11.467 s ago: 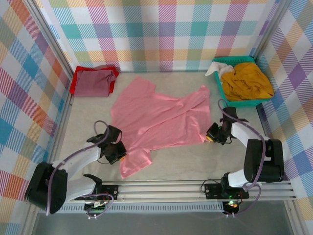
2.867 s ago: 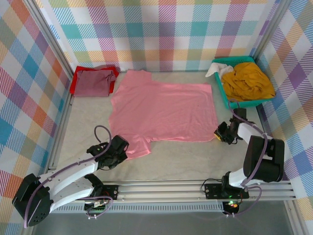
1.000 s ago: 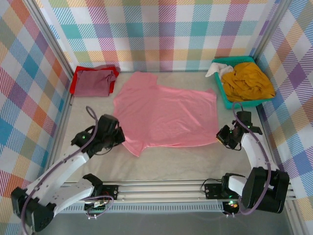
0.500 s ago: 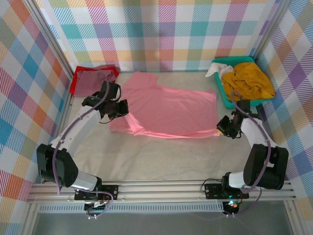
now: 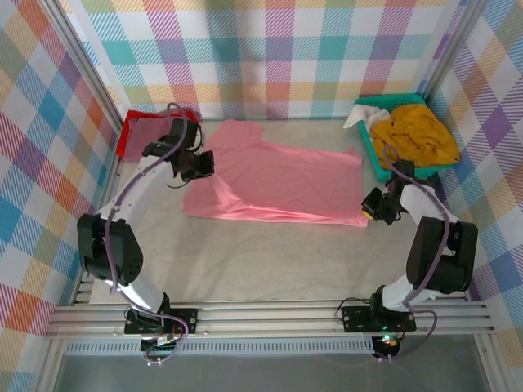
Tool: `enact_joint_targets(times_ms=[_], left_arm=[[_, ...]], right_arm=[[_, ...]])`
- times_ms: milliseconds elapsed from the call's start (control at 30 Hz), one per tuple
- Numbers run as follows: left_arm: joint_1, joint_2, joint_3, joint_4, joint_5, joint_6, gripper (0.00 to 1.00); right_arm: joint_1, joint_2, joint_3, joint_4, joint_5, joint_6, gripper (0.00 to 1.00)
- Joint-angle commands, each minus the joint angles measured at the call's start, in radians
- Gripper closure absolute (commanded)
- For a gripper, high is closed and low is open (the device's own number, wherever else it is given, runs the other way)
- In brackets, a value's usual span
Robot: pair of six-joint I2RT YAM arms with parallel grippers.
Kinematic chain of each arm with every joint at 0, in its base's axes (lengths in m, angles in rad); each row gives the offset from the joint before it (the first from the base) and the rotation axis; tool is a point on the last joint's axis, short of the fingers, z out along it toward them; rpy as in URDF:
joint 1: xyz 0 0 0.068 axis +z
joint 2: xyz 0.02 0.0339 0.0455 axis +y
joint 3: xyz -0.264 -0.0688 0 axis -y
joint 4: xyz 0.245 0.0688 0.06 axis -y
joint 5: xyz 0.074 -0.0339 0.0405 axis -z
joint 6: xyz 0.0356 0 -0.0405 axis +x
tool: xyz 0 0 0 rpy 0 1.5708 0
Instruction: Fold and stack the t-shirts
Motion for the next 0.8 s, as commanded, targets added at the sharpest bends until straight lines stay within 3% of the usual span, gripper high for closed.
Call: enact_joint_targets(times_ms=[0,300,400,433,467,500,633,700,767], left_arm=[[0.007,0.048,0.070,-0.033,-0.016,0.051,1.00],[0.007,0.196,0.233,-0.055,-0.062,0.098,1.00],[0.015,0.269,0.328,-0.073,-0.103,0.100,1.00],[0.019,0.303,0.376,-0.074,-0.124,0.100,0.95],[0.024,0.340,0.439,-0.078,-0.136,0.105,0.78],[0.028,0.376,0.506,-0.089,-0.139,0.110,0.68],[0.031,0.508,0.840,-0.213,-0.137,0.112,0.59],[0.025,0.483,0.839,-0.214,-0.120,0.093,0.56],[0.018,0.394,0.685,-0.154,-0.098,0.064,0.54]], right_arm=[[0.000,0.021,0.045,0.010,0.013,-0.004,0.97],[0.001,0.089,0.104,0.017,-0.001,0.018,0.94],[0.001,0.114,0.159,0.010,0.003,0.030,0.78],[0.000,0.127,0.190,0.005,0.004,0.033,0.67],[-0.003,0.142,0.234,-0.011,0.002,0.033,0.62],[-0.005,0.154,0.274,-0.025,-0.003,0.032,0.62],[-0.007,0.163,0.427,-0.086,-0.007,0.025,0.62],[-0.003,0.108,0.414,-0.059,-0.025,0.019,0.61],[0.016,0.026,0.346,-0.028,-0.028,0.010,0.61]])
